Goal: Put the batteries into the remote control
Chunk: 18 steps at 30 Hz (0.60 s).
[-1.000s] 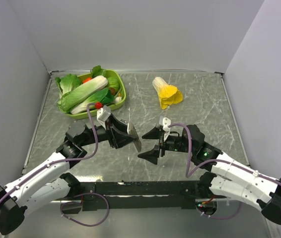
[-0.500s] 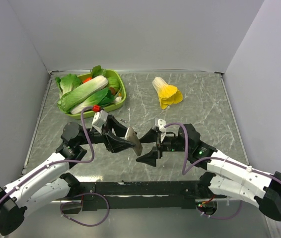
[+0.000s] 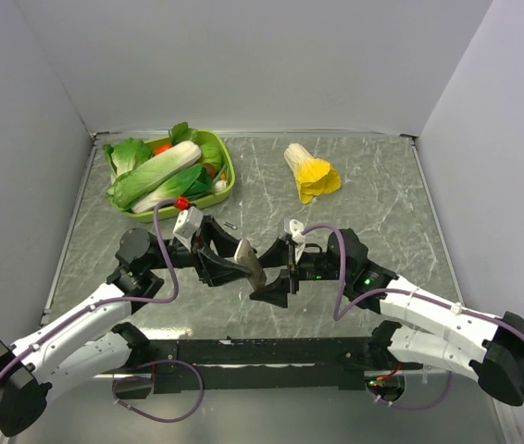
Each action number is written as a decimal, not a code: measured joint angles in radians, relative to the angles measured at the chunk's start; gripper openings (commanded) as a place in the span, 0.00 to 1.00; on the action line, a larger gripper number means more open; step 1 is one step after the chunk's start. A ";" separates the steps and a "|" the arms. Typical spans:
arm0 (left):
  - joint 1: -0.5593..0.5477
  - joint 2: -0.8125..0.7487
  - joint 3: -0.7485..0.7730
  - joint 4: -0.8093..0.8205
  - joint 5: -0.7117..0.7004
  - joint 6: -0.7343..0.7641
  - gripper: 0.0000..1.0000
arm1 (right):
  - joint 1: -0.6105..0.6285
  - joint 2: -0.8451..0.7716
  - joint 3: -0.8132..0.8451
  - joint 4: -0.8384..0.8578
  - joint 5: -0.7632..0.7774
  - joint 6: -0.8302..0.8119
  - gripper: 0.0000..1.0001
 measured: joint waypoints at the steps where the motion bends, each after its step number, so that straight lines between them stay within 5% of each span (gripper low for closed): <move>1: 0.000 0.000 -0.002 -0.002 0.002 0.000 0.03 | 0.000 0.001 0.000 0.005 0.000 0.001 0.86; 5: 0.000 0.001 -0.003 0.002 0.005 0.000 0.03 | 0.004 0.009 0.002 0.013 -0.001 0.004 0.77; 12: 0.002 -0.001 -0.003 -0.002 0.001 0.000 0.12 | 0.018 0.023 0.011 0.021 -0.028 0.005 0.26; 14: 0.002 -0.006 -0.003 -0.008 -0.005 0.002 0.38 | 0.019 0.023 0.011 0.021 -0.029 0.004 0.18; 18: 0.000 -0.021 -0.003 -0.040 -0.036 0.004 0.63 | 0.021 0.022 0.012 0.019 -0.013 0.004 0.06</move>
